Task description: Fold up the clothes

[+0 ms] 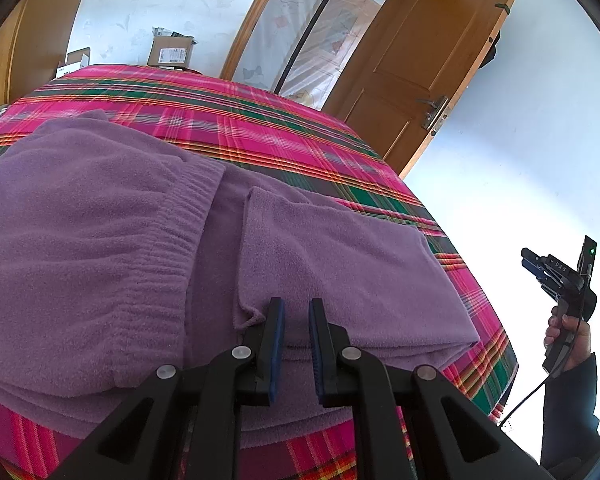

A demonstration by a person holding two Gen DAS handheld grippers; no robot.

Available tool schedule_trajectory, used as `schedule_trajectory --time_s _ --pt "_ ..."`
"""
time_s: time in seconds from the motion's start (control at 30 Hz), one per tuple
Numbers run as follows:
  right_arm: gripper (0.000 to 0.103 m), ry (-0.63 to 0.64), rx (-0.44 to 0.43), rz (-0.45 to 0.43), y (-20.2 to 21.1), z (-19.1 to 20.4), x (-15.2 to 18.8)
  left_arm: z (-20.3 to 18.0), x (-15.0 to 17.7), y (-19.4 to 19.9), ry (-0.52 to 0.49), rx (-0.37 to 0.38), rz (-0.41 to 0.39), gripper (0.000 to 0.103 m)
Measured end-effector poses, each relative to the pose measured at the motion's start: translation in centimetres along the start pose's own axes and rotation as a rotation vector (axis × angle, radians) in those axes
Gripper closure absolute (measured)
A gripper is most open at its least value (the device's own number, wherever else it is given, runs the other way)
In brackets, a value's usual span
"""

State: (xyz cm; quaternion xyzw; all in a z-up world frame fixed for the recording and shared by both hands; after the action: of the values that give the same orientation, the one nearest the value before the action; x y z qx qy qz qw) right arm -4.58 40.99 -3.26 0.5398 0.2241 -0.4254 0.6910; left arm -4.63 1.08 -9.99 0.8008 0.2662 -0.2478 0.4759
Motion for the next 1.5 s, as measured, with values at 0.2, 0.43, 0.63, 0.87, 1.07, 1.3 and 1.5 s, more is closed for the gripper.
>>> schedule_trajectory --time_s 0.2,0.43,0.63,0.87,1.07,1.3,1.5 --pt "0.077 0.048 -0.08 0.021 -0.9 3.3 0.9 -0.5 -0.4 0.5 0.009 0.0 0.003 0.091" --pt "0.077 -0.031 -0.197 0.061 -2.4 5.1 2.1 -0.9 -0.5 0.5 -0.02 -0.009 0.004 0.091" --pt "0.077 -0.276 -0.394 0.132 -3.2 4.3 3.0 -0.4 -0.2 0.2 -0.009 -0.007 0.017 0.091" --pt "0.076 -0.376 -0.508 0.181 -3.7 5.2 3.7 -0.4 -0.2 0.3 -0.012 -0.005 0.012 0.091" --pt "0.075 -0.292 -0.535 0.26 -4.6 8.9 5.5 -1.3 -0.7 0.8 -0.049 -0.006 -0.013 0.091" --pt "0.08 -0.08 -0.568 0.368 -5.6 16.4 9.3 -1.0 0.0 -0.1 -0.051 -0.023 0.017 0.091" --pt "0.083 0.06 -0.547 0.399 -7.5 21.7 10.5 -0.9 0.3 -0.1 -0.058 -0.009 0.01 0.089"
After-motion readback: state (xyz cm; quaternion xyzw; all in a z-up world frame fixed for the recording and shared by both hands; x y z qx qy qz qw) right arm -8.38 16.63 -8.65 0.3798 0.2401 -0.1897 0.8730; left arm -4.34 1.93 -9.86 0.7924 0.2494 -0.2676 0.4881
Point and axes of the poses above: each gripper's, at about its wrist camera, not at the fingertips, and y roughly against the way its jaws point, z to its left, x to its underside, the point moved 9 cm from there along -y, roughly the way its jaws point, and after that the axes turned 1 degree about z, right-handed, at the moved point
